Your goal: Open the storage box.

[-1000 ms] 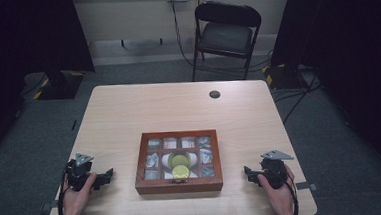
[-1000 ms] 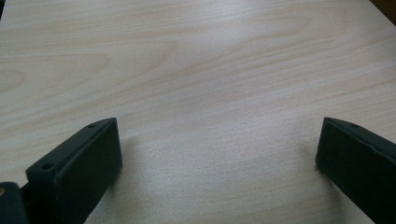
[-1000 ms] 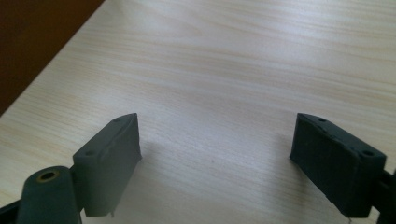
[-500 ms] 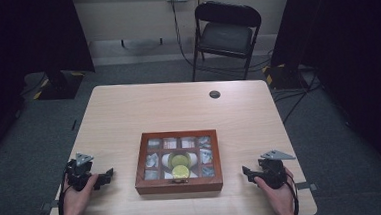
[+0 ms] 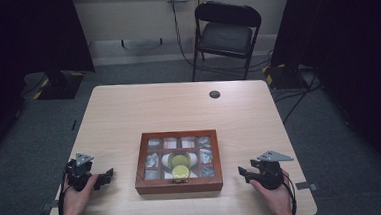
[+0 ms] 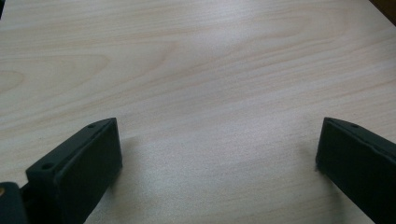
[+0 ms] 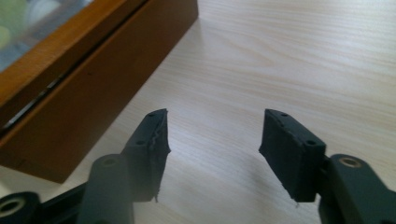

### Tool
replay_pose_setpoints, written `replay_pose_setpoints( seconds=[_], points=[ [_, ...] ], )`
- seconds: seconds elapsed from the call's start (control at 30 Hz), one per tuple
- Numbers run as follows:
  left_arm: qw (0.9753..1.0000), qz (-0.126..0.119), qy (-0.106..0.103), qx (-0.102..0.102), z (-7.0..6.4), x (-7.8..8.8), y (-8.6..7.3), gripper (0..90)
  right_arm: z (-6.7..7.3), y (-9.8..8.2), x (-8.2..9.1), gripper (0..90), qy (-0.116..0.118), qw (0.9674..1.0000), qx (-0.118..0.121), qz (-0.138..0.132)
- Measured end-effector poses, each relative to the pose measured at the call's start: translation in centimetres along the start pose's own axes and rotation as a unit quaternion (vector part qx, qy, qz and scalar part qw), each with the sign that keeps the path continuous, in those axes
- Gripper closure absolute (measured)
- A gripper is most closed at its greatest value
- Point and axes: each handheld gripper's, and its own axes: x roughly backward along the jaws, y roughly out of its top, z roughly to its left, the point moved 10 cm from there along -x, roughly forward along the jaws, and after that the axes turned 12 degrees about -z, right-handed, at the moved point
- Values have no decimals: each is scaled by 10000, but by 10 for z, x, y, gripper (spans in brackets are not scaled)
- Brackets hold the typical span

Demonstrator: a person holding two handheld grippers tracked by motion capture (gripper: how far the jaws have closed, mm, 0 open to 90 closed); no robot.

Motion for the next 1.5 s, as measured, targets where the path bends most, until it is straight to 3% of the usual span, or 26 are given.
replay_pose_setpoints(
  seconds=[0.37,0.53,0.77,0.97,1.2,1.37,1.4,1.43,1.5],
  points=[
    [10000,-3,-1,1,0,0,0,0,26,14,1,503,513,9986,135,-67],
    [10000,-1,1,1,0,0,0,0,38,20,1,540,760,9970,155,-61],
    [10000,-5,-3,14,-1,-1,0,0,62,35,-5,574,1104,9931,378,-140],
    [10000,-6,1,18,-1,-1,0,0,90,46,-15,607,1503,9868,589,-157],
    [10000,-11,2,17,-1,-1,0,0,111,54,-21,634,1766,9816,714,-167],
    [10000,-9,1,15,-1,-1,0,0,137,57,-30,663,2107,9745,761,-126],
    [10000,-9,1,15,-1,-1,0,0,137,57,-30,663,2107,9745,761,-126],
    [10000,-10,1,16,-1,-1,0,0,145,58,-33,675,2218,9714,840,-105],
    [10000,-9,0,17,-1,-1,0,0,148,59,-34,680,2251,9705,859,-97]
  ],
)
